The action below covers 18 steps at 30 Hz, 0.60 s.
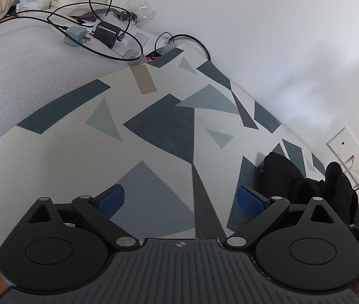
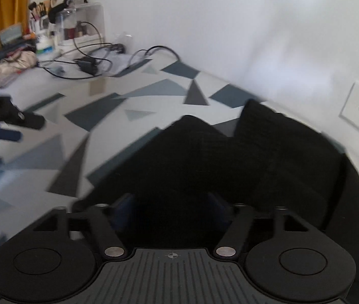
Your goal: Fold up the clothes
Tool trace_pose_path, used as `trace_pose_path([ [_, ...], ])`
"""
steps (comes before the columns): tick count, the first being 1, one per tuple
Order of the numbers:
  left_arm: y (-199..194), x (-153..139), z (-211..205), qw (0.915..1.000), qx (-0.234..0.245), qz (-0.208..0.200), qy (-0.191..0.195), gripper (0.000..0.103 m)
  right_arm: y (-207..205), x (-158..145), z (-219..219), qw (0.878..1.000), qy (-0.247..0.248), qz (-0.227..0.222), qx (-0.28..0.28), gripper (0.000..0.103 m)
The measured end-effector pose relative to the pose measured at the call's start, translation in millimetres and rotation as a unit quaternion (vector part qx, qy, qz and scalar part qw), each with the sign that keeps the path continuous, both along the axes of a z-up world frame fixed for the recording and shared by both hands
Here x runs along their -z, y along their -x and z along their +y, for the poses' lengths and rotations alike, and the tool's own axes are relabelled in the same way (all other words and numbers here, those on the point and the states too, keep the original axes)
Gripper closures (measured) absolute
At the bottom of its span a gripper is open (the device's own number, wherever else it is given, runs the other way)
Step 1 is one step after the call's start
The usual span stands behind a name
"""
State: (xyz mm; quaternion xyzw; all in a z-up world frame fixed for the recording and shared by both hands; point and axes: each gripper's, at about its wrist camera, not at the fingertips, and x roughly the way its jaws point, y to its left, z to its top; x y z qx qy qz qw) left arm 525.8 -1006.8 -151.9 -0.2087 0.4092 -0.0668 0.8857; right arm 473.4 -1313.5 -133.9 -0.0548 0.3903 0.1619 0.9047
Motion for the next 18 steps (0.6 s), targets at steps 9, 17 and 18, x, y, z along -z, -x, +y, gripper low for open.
trace_pose_path([
  [9, -14, 8, -16, 0.9976, 0.069, 0.007, 0.005, 0.005, -21, -67, -59, 0.985, -0.123, -0.026, 0.122, 0.042],
  [17, -10, 15, -38, 0.9926, 0.116, 0.032, 0.008, 0.005, -87, -6, -43, 0.983, -0.072, 0.046, 0.161, 0.040],
  [18, -9, 15, -39, 0.9925, 0.118, 0.033, 0.003, 0.005, -88, -1, -31, 0.989, -0.032, 0.047, 0.139, 0.040],
])
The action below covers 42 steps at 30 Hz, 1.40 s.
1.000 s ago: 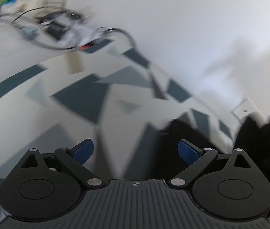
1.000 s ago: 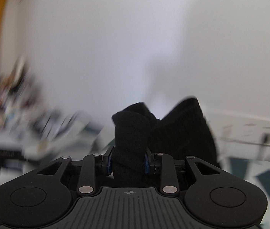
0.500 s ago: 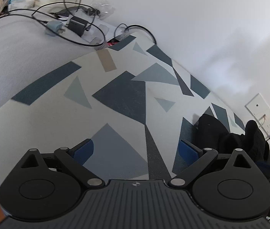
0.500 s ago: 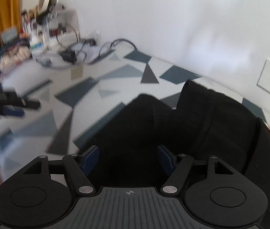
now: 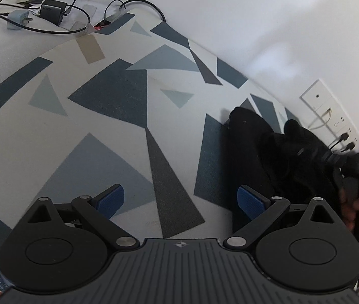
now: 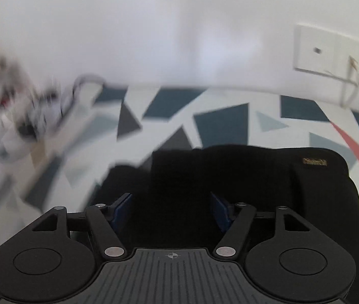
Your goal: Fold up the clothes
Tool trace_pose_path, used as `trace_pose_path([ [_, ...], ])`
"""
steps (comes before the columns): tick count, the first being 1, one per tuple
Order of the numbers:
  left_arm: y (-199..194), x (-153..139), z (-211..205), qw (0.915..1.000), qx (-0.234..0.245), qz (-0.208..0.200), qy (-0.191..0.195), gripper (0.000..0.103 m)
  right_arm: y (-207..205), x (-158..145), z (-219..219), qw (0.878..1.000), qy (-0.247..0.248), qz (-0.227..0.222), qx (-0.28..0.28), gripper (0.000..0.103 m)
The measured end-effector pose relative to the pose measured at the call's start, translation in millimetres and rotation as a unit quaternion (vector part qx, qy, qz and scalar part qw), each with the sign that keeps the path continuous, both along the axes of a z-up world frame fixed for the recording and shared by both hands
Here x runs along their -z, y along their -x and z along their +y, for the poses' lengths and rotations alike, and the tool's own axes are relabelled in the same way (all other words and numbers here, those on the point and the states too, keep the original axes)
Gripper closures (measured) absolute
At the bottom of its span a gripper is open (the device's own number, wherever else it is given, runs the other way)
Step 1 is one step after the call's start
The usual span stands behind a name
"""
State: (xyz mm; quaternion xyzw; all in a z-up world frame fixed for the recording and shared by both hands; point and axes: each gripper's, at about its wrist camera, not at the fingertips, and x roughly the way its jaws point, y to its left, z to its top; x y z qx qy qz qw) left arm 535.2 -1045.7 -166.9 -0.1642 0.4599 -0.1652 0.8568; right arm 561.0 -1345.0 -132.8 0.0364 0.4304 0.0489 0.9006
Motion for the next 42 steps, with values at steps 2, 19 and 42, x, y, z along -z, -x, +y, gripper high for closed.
trace_pose_path([
  [2, 0, 0, -3, 1.0000, 0.004, 0.003, -0.002, 0.005, 5, 14, 20, 0.997, 0.070, -0.001, -0.045, 0.039],
  [19, -58, -1, -117, 0.9913, 0.126, 0.030, 0.026, 0.001, 82, -46, -126, 0.973, -0.158, -0.119, 0.117, 0.001],
  [42, -80, 23, -139, 0.9864, 0.159, 0.028, -0.032, 0.000, 77, 48, -212, 0.939, -0.316, 0.013, 0.138, 0.001],
])
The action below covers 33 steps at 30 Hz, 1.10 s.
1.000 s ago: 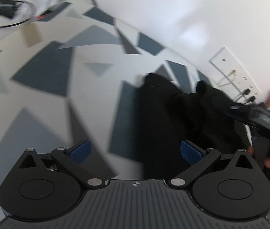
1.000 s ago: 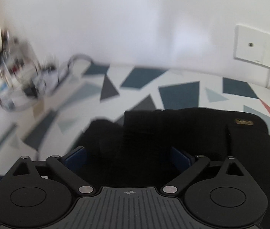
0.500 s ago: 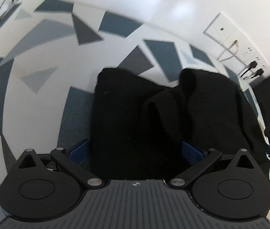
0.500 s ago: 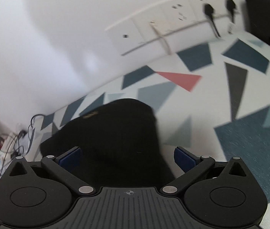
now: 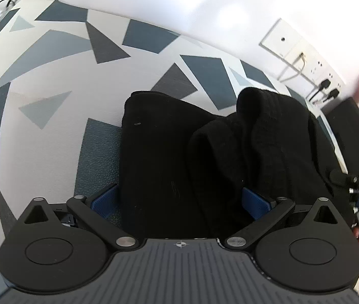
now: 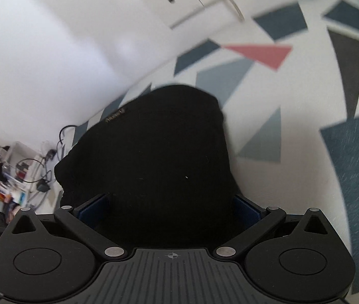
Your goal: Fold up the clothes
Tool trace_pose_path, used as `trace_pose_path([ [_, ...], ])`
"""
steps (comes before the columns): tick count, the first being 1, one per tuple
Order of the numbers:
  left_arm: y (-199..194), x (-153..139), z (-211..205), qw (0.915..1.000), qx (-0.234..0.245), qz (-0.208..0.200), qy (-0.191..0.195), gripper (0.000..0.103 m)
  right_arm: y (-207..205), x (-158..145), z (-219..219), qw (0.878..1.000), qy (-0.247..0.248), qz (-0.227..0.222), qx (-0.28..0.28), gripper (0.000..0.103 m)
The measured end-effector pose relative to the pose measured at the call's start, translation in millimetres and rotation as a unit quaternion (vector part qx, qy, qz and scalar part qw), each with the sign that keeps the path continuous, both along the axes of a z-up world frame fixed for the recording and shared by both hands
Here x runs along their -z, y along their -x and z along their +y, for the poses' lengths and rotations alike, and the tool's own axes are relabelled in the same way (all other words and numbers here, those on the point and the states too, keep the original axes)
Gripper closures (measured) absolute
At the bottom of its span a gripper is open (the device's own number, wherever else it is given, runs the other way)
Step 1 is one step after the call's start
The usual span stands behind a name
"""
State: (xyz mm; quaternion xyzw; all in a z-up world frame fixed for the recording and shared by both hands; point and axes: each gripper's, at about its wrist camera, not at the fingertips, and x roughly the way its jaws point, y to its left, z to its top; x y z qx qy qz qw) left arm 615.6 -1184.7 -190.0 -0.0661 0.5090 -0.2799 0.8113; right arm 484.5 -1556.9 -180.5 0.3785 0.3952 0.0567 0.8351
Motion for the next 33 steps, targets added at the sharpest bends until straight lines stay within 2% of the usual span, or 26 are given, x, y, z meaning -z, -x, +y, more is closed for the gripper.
trace_pose_path([
  [2, -5, -2, -3, 0.9997, 0.015, 0.017, -0.009, 0.001, -3, 2, -3, 1.000, -0.011, 0.003, -0.011, 0.001],
  [6, -12, -3, -2, 0.9978, 0.026, 0.060, 0.004, 0.002, -10, 3, -9, 0.999, -0.024, 0.009, -0.043, 0.001],
  [10, -19, 0, 7, 0.9950, 0.020, 0.089, 0.040, 0.002, -15, 5, -13, 0.997, -0.039, 0.008, -0.070, 0.001],
  [13, -26, 0, 5, 0.9922, 0.019, 0.113, 0.049, 0.002, -18, 8, -12, 0.995, -0.042, 0.000, -0.088, 0.001],
  [18, -32, 3, 2, 0.9894, 0.073, 0.118, 0.043, 0.001, -22, 5, -11, 0.993, -0.048, 0.003, -0.112, 0.001],
  [22, -37, 6, 10, 0.9867, 0.065, 0.132, 0.069, 0.001, -22, 5, -15, 0.991, -0.057, 0.001, -0.122, 0.001],
  [26, -42, 13, 25, 0.9785, 0.056, 0.157, 0.120, 0.002, -17, 8, -20, 0.990, -0.073, -0.007, -0.117, 0.001],
  [33, -49, 37, 55, 0.9464, 0.018, 0.216, 0.240, 0.004, -15, 7, -24, 0.991, -0.085, -0.005, -0.104, 0.001],
])
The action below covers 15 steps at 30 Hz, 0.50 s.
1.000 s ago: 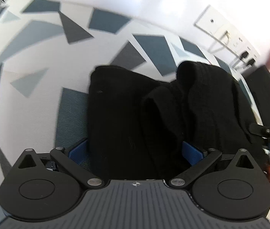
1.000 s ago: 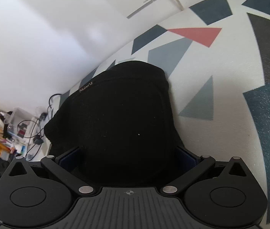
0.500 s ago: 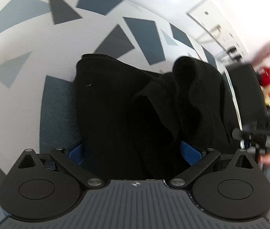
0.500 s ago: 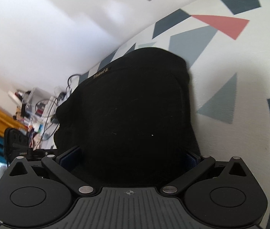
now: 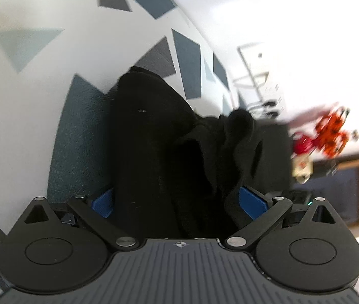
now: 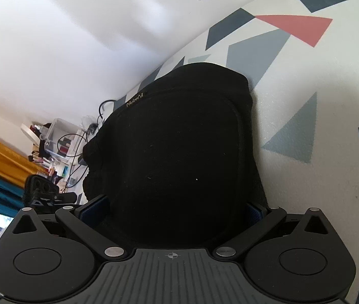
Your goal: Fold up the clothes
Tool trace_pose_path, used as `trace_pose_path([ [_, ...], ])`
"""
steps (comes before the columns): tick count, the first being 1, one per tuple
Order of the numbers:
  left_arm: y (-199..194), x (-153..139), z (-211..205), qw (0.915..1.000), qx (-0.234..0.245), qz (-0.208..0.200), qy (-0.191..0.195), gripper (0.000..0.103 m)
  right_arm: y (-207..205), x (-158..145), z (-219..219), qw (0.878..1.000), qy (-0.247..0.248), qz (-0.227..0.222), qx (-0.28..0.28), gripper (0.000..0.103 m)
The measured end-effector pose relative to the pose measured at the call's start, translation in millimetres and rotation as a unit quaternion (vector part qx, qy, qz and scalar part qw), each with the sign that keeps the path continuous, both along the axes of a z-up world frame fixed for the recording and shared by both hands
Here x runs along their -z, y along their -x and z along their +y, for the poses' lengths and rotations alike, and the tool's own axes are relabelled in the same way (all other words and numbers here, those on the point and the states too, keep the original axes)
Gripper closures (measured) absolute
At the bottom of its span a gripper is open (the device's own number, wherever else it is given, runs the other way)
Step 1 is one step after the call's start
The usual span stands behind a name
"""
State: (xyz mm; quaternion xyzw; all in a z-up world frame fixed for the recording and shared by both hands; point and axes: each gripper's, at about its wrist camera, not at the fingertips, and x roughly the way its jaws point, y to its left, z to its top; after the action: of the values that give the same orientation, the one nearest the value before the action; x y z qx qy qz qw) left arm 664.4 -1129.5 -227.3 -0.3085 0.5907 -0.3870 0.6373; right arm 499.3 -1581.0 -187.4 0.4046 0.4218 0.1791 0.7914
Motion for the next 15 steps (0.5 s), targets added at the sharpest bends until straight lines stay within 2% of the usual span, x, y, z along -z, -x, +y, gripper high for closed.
trace_pose_path([
  [2, 0, 2, 3, 0.9998, -0.013, 0.001, 0.015, 0.005, 0, 0, 1, 1.000, -0.004, 0.003, 0.009, 0.001],
  [8, 11, -8, -36, 0.9971, 0.058, -0.050, 0.003, 0.005, -7, -3, 12, 1.000, 0.012, 0.007, 0.005, 0.001],
  [11, 14, -11, -46, 0.9967, 0.060, -0.040, 0.038, 0.005, -11, -8, 18, 1.000, 0.023, 0.005, -0.010, 0.001],
  [12, 16, -15, -50, 0.9964, 0.064, -0.045, 0.031, 0.005, -11, -9, 20, 1.000, 0.022, 0.004, -0.013, 0.001],
  [15, 22, -21, -69, 0.9929, 0.093, -0.070, -0.026, 0.005, -11, -13, 26, 0.999, 0.025, -0.001, -0.025, 0.000],
])
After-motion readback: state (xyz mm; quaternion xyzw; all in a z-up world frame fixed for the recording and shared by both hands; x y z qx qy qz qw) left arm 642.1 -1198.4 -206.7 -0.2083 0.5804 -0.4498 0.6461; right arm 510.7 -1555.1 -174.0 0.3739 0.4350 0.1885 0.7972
